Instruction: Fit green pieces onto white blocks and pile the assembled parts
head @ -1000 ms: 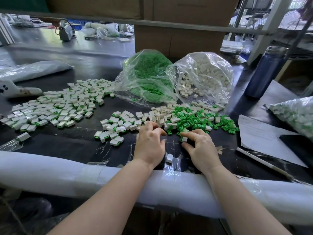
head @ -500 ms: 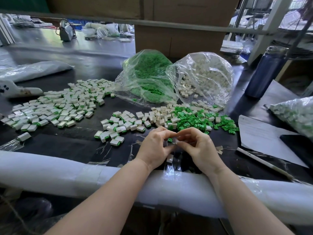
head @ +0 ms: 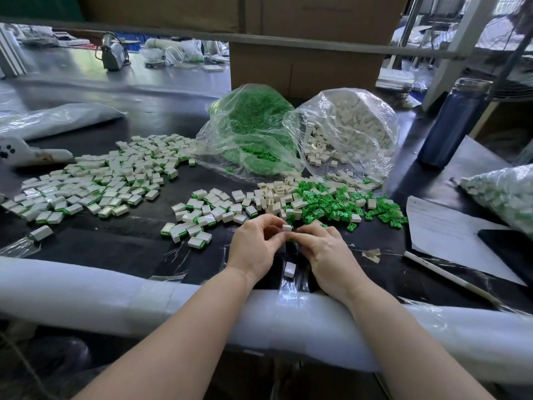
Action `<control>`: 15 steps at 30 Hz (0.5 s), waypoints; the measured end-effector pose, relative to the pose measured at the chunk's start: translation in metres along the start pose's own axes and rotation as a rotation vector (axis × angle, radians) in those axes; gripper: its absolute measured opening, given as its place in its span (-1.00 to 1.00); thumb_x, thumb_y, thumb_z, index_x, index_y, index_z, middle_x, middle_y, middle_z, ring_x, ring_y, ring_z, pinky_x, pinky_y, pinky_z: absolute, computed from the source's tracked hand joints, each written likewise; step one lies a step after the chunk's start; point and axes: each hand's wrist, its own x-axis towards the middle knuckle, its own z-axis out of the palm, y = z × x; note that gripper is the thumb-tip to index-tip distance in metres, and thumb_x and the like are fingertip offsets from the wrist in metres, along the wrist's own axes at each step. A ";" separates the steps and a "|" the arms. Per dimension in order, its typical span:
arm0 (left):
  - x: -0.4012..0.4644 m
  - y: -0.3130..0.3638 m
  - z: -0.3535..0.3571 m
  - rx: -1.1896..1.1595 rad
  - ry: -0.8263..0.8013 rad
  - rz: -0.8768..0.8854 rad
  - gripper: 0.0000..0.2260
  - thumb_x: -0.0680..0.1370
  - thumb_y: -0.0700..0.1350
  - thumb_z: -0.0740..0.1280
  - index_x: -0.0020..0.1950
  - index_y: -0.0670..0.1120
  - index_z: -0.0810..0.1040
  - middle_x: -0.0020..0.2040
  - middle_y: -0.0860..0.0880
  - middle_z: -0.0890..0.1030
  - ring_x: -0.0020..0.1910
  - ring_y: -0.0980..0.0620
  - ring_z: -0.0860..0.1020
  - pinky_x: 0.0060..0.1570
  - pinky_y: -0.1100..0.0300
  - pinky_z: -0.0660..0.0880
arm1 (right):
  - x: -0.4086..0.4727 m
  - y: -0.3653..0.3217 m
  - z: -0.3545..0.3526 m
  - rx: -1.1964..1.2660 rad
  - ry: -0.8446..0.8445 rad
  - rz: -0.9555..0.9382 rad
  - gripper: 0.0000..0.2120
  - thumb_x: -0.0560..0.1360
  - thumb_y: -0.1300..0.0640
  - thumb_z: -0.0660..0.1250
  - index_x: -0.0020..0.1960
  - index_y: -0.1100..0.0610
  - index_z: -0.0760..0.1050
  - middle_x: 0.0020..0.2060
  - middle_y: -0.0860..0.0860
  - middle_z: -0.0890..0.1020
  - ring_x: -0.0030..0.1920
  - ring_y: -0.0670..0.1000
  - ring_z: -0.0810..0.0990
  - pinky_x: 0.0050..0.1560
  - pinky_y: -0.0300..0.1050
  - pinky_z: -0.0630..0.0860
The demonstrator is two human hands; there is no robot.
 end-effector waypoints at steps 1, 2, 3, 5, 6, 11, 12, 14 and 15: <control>0.000 0.000 0.000 -0.010 -0.004 -0.005 -0.93 0.45 -0.13 0.44 -0.11 0.00 0.60 -0.25 0.06 0.60 -0.22 0.09 0.57 -0.17 0.40 0.47 | 0.000 -0.001 0.000 0.011 0.018 0.003 -0.68 0.61 0.14 0.15 0.31 -0.05 0.46 0.22 -0.08 0.48 0.17 0.00 0.33 0.25 -0.13 0.26; 0.000 -0.001 0.000 -0.014 -0.007 -0.008 -0.91 0.45 -0.14 0.44 -0.11 0.02 0.59 -0.26 0.06 0.59 -0.23 0.10 0.56 -0.19 0.44 0.45 | 0.000 -0.001 -0.001 0.027 0.043 0.011 -0.72 0.59 0.15 0.20 0.26 0.00 0.51 0.16 -0.07 0.51 0.14 0.00 0.36 0.22 -0.16 0.28; 0.000 -0.001 0.000 -0.014 -0.010 -0.011 -0.90 0.45 -0.15 0.44 -0.12 0.03 0.58 -0.26 0.07 0.58 -0.24 0.11 0.55 -0.22 0.47 0.43 | 0.000 -0.002 -0.001 0.040 0.069 0.023 -0.76 0.56 0.17 0.24 0.19 0.06 0.55 0.10 -0.05 0.52 0.12 0.00 0.39 0.18 -0.16 0.30; 0.000 -0.001 0.000 -0.017 -0.024 -0.018 -0.89 0.45 -0.16 0.43 -0.14 0.05 0.56 -0.28 0.10 0.57 -0.25 0.14 0.53 -0.24 0.50 0.41 | -0.001 -0.003 -0.002 0.055 0.101 0.048 -0.87 0.52 0.19 0.30 0.05 0.13 0.57 0.01 -0.02 0.54 0.07 0.02 0.42 0.09 -0.14 0.35; 0.000 0.000 0.000 -0.021 -0.032 -0.020 -0.88 0.45 -0.16 0.43 -0.15 0.05 0.56 -0.29 0.11 0.56 -0.26 0.15 0.53 -0.24 0.50 0.41 | -0.001 -0.003 -0.003 0.060 0.107 0.057 -0.91 0.51 0.19 0.32 -0.01 0.14 0.56 -0.02 -0.02 0.54 0.04 0.02 0.43 0.06 -0.13 0.36; -0.001 -0.001 0.000 -0.027 -0.084 -0.013 -0.90 0.48 -0.16 0.40 -0.13 0.03 0.55 -0.27 0.05 0.57 -0.23 0.05 0.56 -0.20 0.39 0.47 | -0.003 -0.005 -0.005 0.076 0.143 0.085 -0.92 0.47 0.21 0.37 -0.04 0.16 0.56 -0.13 -0.05 0.51 -0.01 0.03 0.47 0.04 -0.09 0.40; -0.001 -0.001 0.000 -0.025 -0.101 -0.003 -0.89 0.49 -0.16 0.39 -0.12 0.06 0.54 -0.27 0.05 0.56 -0.24 0.05 0.54 -0.20 0.39 0.46 | -0.003 -0.004 -0.005 0.086 0.154 0.102 -0.89 0.46 0.21 0.38 -0.01 0.16 0.57 -0.11 -0.04 0.53 0.00 0.03 0.48 0.07 -0.08 0.41; -0.002 0.000 -0.001 -0.012 -0.133 0.028 -0.83 0.50 -0.16 0.37 -0.08 0.13 0.53 -0.27 0.10 0.51 -0.27 0.12 0.49 -0.22 0.43 0.43 | -0.004 -0.002 -0.005 0.118 0.177 0.140 -0.84 0.46 0.22 0.38 0.05 0.15 0.58 -0.07 -0.02 0.53 0.00 0.03 0.51 0.10 -0.08 0.43; -0.003 0.000 -0.001 -0.005 -0.144 0.038 -0.81 0.50 -0.16 0.37 -0.08 0.16 0.52 -0.26 0.13 0.50 -0.28 0.15 0.48 -0.21 0.45 0.42 | -0.004 -0.001 -0.005 0.136 0.190 0.152 -0.85 0.47 0.22 0.37 0.03 0.14 0.59 -0.09 -0.04 0.51 -0.02 0.03 0.52 0.08 -0.10 0.43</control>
